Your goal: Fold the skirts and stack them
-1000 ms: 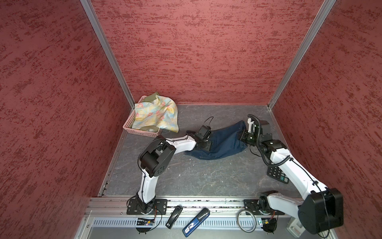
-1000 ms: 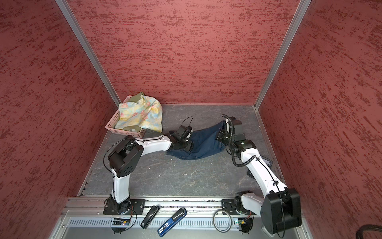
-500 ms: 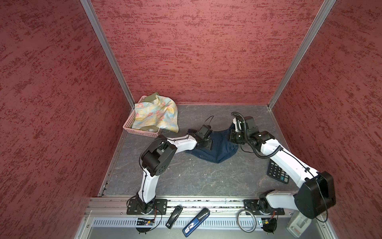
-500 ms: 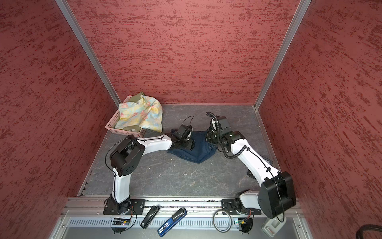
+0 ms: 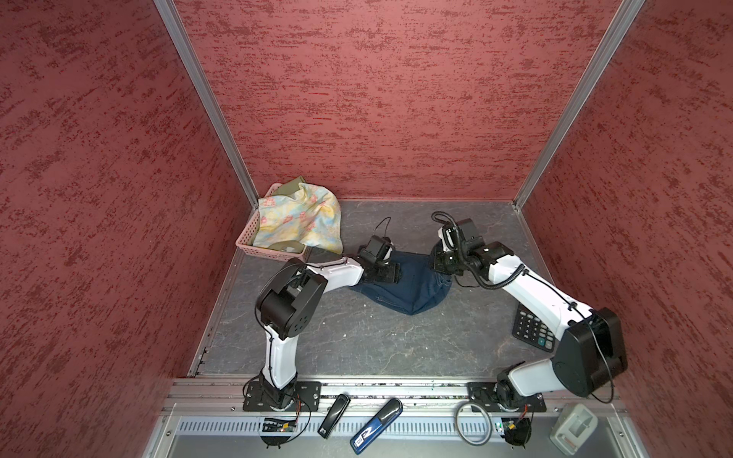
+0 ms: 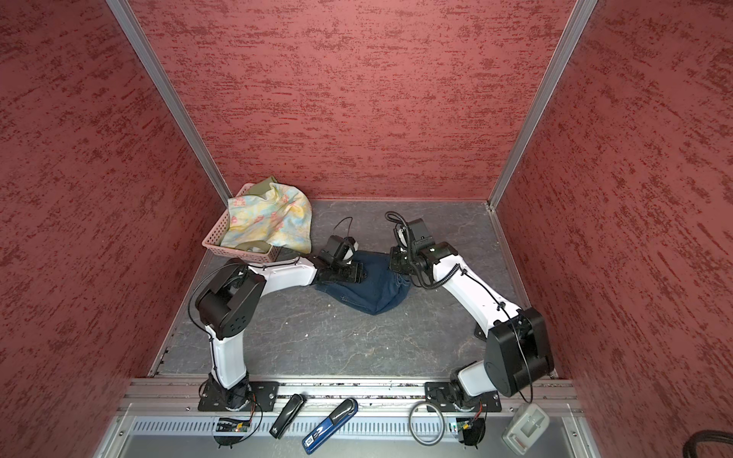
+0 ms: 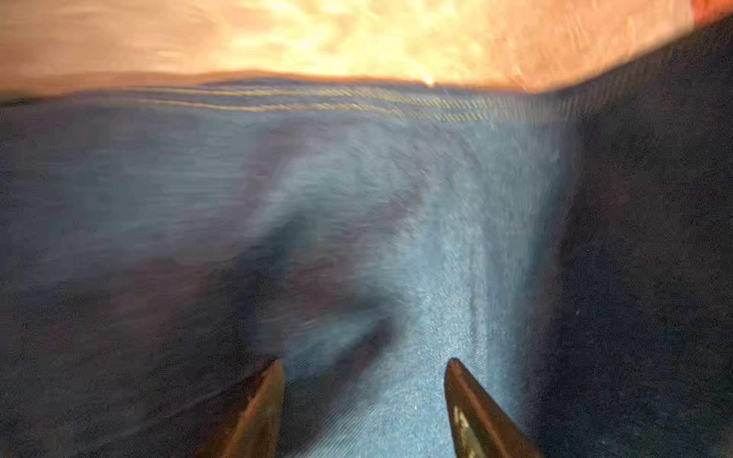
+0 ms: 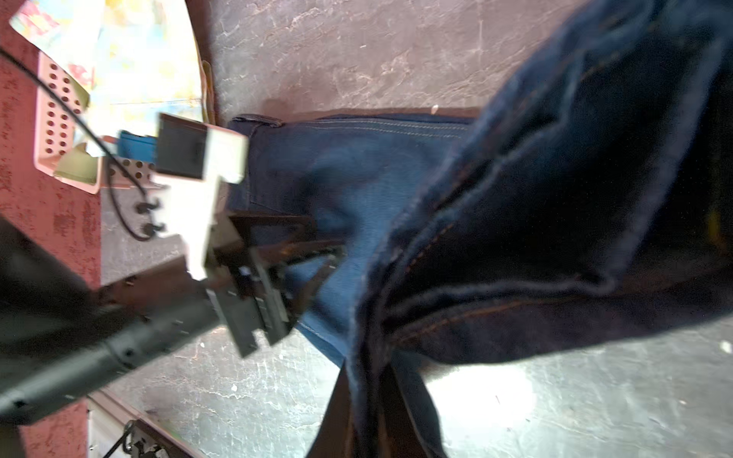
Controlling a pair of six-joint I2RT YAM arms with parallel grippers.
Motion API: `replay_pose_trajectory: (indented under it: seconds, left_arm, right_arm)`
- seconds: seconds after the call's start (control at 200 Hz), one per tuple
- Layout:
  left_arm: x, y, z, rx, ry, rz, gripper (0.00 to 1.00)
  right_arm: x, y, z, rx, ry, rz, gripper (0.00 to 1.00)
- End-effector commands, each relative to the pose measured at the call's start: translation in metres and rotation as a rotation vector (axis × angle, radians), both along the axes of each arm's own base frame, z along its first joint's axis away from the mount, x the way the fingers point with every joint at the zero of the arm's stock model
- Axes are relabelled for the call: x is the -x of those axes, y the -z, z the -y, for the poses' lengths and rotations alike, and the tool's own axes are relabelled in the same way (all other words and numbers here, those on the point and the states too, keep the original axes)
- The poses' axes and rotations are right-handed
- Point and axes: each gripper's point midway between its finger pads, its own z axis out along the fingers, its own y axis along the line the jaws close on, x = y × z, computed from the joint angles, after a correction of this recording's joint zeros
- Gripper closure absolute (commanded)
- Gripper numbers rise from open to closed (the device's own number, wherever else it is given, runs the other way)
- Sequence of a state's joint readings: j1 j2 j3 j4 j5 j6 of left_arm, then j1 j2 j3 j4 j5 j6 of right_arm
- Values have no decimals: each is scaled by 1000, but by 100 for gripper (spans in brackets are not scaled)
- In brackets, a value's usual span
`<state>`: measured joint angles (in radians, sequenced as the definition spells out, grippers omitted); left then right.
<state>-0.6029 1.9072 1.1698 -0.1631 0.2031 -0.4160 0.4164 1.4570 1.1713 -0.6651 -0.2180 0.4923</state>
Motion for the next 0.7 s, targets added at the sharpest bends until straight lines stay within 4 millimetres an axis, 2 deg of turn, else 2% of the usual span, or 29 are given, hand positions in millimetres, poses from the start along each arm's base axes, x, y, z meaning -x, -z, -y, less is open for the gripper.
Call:
replay_pose_trajectory:
  seconds: [0.0,0.06,0.075,0.11,0.19,0.346,0.426,0.576,0.691]
  left_arm:
    - [-7,-37,-15,85,-53,17,25]
    - [-9,-49,-28,125,-87,26,23]
    - [-9,-52,-32,135,-98,28,24]
    - [-10,-58,-41,150,-120,34,23]
    - [-10,-63,-65,133,-172,43,22]
    - [-3,-40,-103,48,-239,-19,22]
    - [3,-29,-109,43,-245,-44,22]
    - [10,-5,-108,65,-232,-73,24]
    - [10,5,-103,111,-224,-87,26]
  right_arm:
    - [-4,-13,8,62,-18,46,100]
    - [-5,-11,14,82,-16,48,100]
    - [-6,-2,15,95,-17,27,100]
    - [-7,2,19,105,-15,19,100]
    - [-9,4,27,122,-10,22,100]
    - [-14,-3,42,154,-4,45,100]
    - [-18,-10,52,169,6,60,100]
    - [-23,-14,63,204,-2,80,100]
    - [-25,-12,60,194,-19,76,100]
